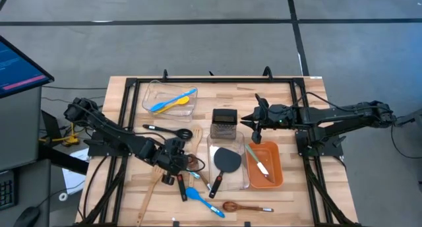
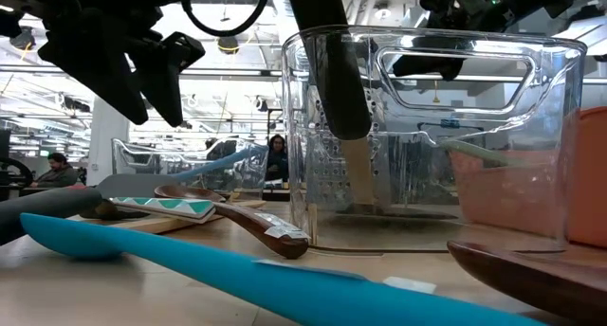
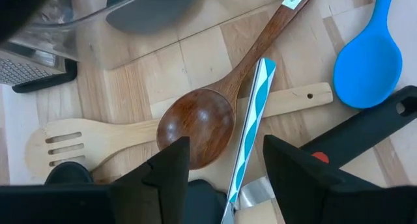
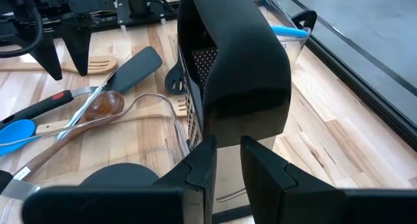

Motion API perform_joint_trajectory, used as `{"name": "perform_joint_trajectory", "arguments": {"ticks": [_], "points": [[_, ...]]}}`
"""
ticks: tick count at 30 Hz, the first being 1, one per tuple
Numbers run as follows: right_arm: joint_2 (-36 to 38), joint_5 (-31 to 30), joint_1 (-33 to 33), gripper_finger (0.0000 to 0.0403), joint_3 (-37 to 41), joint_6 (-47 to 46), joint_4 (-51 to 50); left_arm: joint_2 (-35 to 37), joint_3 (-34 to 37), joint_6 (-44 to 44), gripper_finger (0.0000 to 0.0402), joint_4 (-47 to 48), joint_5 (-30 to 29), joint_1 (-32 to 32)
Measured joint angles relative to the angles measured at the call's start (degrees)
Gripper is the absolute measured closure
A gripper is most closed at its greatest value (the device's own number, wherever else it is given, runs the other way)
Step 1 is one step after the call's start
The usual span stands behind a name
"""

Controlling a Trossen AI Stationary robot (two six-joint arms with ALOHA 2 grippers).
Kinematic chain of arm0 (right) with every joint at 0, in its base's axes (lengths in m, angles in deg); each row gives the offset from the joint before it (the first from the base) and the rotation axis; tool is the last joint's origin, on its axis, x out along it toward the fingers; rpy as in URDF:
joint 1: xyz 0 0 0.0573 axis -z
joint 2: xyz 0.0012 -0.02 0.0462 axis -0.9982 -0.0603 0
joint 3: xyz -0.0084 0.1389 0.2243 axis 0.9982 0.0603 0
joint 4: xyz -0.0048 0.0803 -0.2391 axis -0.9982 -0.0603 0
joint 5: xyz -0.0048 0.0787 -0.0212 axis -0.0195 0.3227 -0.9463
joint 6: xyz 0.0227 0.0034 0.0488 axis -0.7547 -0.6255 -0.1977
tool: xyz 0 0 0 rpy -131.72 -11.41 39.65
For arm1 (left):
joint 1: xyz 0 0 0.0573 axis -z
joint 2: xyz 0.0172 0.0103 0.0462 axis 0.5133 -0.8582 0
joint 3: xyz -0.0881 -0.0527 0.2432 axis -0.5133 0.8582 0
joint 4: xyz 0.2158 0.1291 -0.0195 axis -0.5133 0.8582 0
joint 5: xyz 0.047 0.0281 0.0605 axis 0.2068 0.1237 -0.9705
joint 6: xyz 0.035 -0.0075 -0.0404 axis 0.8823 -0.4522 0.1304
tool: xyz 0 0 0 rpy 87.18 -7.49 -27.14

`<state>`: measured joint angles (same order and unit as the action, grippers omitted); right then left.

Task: Pick & Place Kitchen Items
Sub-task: Put the blue knife into the orange bin

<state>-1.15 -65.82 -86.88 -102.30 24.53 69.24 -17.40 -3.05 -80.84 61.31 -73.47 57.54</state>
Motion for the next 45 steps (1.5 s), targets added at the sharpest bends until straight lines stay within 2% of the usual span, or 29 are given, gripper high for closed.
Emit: {"name": "perform_joint_trajectory", "arguments": {"ticks": [5,10,16,23,27,34,40,45], "points": [[0.00,-0.01,0.00,0.0340,0.00,0.00,-0.02,0.00,0.00,-0.16,0.0215,-0.23,-0.01,0.00],[0.00,0.00,0.00,0.0340,0.00,0.00,-0.02,0.00,0.00,-4.33,0.0213,-0.26,0.17,0.00],[0.00,0.00,0.00,0.0340,0.00,0.00,-0.07,0.00,0.04,-4.04,0.0217,-0.23,2.69,0.00],[0.00,0.00,0.00,0.0340,0.00,0.02,-0.18,0.04,4.77,-4.50,0.0222,-0.78,3.37,0.00],[0.00,0.01,0.00,0.0340,0.00,0.02,-0.19,0.04,7.94,-5.75,0.0222,-4.60,4.22,0.00],[0.00,0.00,0.00,0.0340,0.00,0.09,-0.17,0.04,12.73,-5.80,0.0219,-16.73,7.02,-0.99],[0.00,-0.01,0.00,0.0340,0.00,0.13,-0.28,-1.25,13.57,-6.07,0.0219,-17.22,7.17,-2.04],[0.00,0.01,0.00,0.0340,0.00,0.13,-0.79,-5.31,13.35,-7.55,0.0220,-19.80,7.91,-3.17]]}}
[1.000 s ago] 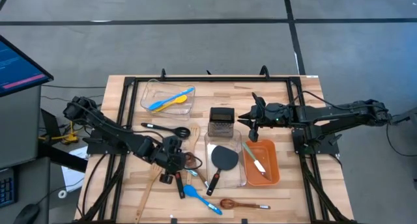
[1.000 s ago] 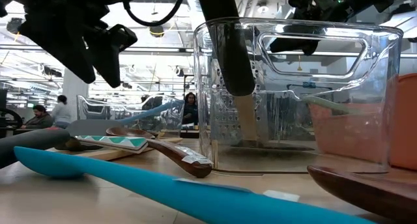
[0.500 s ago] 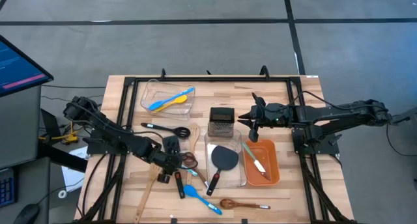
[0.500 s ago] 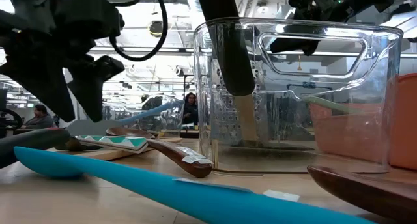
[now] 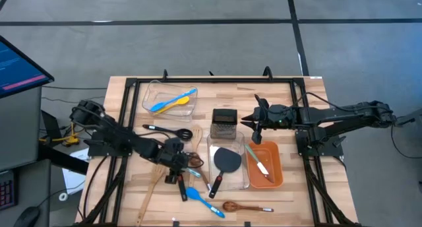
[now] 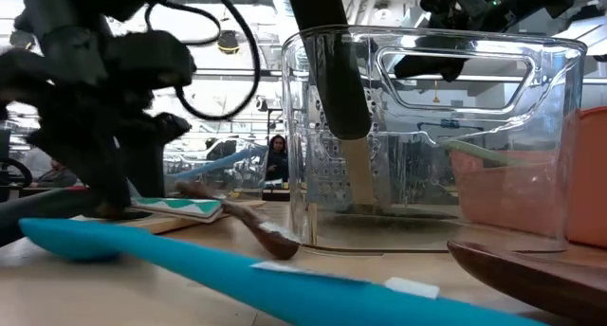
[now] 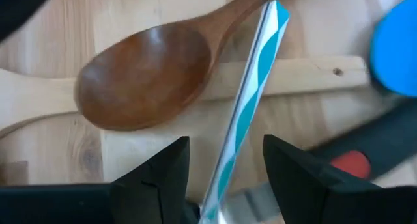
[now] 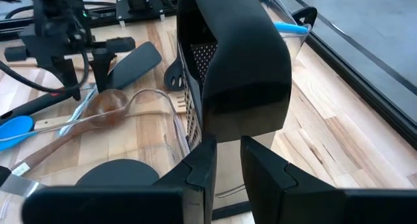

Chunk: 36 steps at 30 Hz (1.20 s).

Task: Pick & Place Kitchen Items
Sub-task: Put the blue knife into the orange bin

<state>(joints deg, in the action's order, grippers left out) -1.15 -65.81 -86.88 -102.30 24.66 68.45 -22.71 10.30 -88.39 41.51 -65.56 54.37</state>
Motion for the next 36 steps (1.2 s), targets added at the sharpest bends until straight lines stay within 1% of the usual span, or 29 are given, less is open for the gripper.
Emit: {"name": "perform_joint_trajectory", "arguments": {"ticks": [4,10,13,17,26,33,36], "points": [[0.00,-0.02,0.00,0.0340,0.00,0.00,-0.32,-2.23,-0.01,0.07,0.0220,-2.66,0.20,-0.38],[0.00,-0.02,0.00,0.0340,0.00,0.00,-0.54,-2.40,0.02,-0.02,0.0220,-2.94,0.44,-0.37],[0.00,-0.02,0.00,0.0340,0.00,0.00,-0.54,-2.43,0.04,-1.24,0.0228,-2.84,0.69,-0.37],[0.00,-0.02,0.00,0.0340,0.00,0.00,-0.54,-2.45,0.04,-1.52,0.0265,-2.89,1.32,-0.33],[0.00,-0.02,0.00,0.0340,0.00,-0.02,-0.54,-2.43,0.15,-1.19,0.0386,-2.54,1.16,-0.32],[0.00,-0.02,0.00,0.0340,0.00,-0.04,-0.54,-0.56,0.37,-0.54,0.0392,-1.68,1.70,-0.31],[0.00,-0.01,0.00,0.0340,0.00,-0.04,-0.53,2.07,0.35,2.92,0.0394,-2.29,1.51,-0.29]]}}
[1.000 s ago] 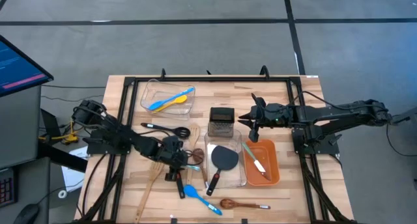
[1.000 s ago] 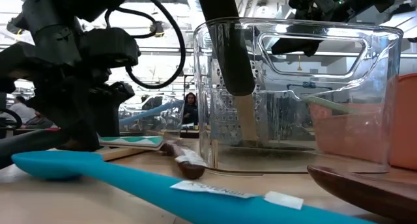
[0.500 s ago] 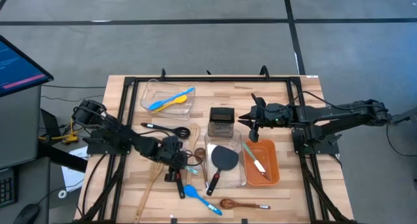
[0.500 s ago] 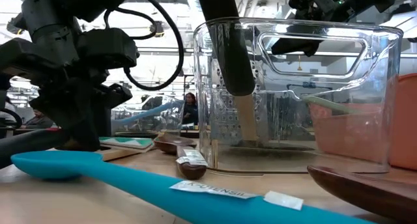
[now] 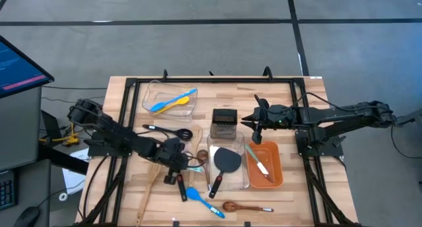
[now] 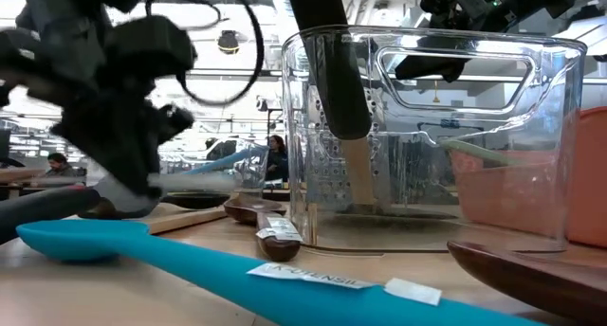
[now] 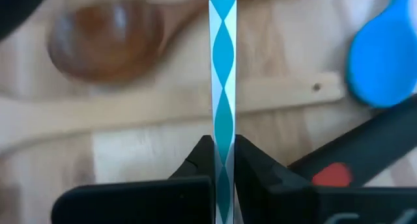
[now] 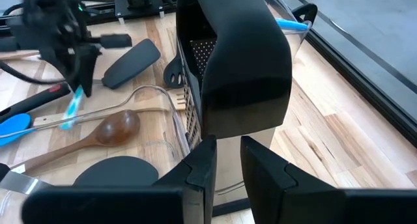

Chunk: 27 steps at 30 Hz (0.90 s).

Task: Pick & Place Kitchen Items
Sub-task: Put the blue knife into the orange bin

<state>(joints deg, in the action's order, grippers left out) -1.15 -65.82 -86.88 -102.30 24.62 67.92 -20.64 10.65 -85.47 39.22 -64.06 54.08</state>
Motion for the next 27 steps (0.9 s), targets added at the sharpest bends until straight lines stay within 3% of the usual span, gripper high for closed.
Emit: {"name": "perform_joint_trajectory", "arguments": {"ticks": [17,21,27], "points": [[0.00,-0.01,0.01,0.0340,0.00,0.01,0.10,17.29,-0.13,19.20,0.0394,-2.87,-11.86,-4.59],[0.00,-0.01,0.00,0.0340,0.00,0.00,1.60,18.30,-0.21,21.92,0.0394,-10.66,-11.96,-8.41],[-0.01,-0.01,0.16,0.0340,0.00,3.79,6.06,18.39,-0.20,23.34,0.0394,-20.40,-6.14,-16.33]]}}
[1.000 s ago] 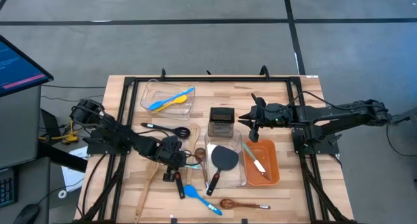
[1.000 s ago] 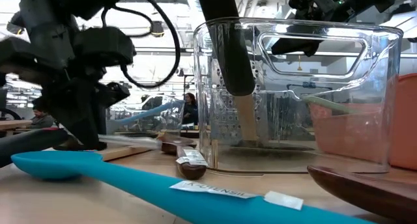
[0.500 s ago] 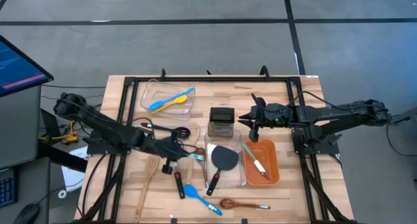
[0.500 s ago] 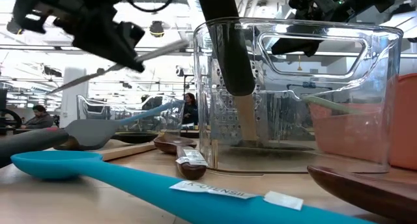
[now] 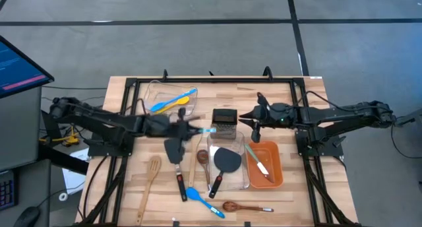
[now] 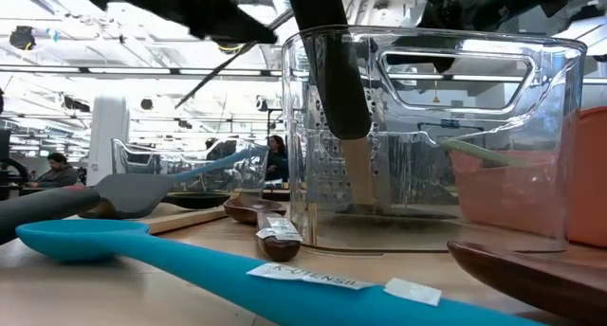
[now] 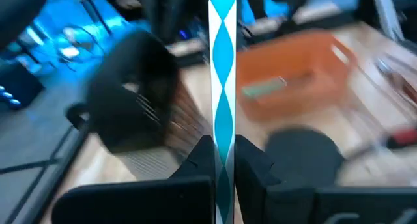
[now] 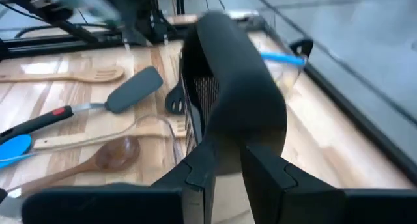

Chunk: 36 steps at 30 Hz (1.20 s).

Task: Pick & Place Kitchen Items
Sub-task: Put the blue knife into the orange bin

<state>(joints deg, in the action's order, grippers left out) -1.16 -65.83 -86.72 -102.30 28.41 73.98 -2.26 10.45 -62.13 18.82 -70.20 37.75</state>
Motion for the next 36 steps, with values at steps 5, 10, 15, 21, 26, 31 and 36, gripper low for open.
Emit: {"name": "perform_joint_trajectory", "arguments": {"ticks": [5,10,15,21,26,31,36], "points": [[-0.02,0.02,-0.03,0.0340,0.00,3.04,5.61,0.00,0.00,-0.13,0.0394,-10.72,7.97,-5.97],[-0.02,0.02,-0.06,0.0340,0.00,6.45,13.24,0.00,-0.02,-0.17,0.0394,-15.79,12.80,-10.00],[-0.02,0.17,-0.08,0.0339,0.00,10.57,22.30,0.00,-0.02,-0.19,0.0394,-20.35,12.96,-12.03],[-0.02,1.55,-0.08,0.0314,0.00,12.24,28.90,0.00,-0.02,-0.20,0.0394,-26.98,16.44,-13.91],[-0.10,1.68,-0.03,0.0258,0.00,12.25,32.50,0.00,-0.31,-0.41,0.0394,-28.02,16.44,-15.07],[-4.61,1.85,-0.03,0.0205,-1.75,11.91,35.93,0.00,-1.07,-0.64,0.0394,-28.11,16.43,-15.27],[-13.67,1.90,-0.03,0.0183,-8.31,12.04,36.13,0.00,-1.07,-2.79,0.0394,-27.65,16.44,-15.26]]}}
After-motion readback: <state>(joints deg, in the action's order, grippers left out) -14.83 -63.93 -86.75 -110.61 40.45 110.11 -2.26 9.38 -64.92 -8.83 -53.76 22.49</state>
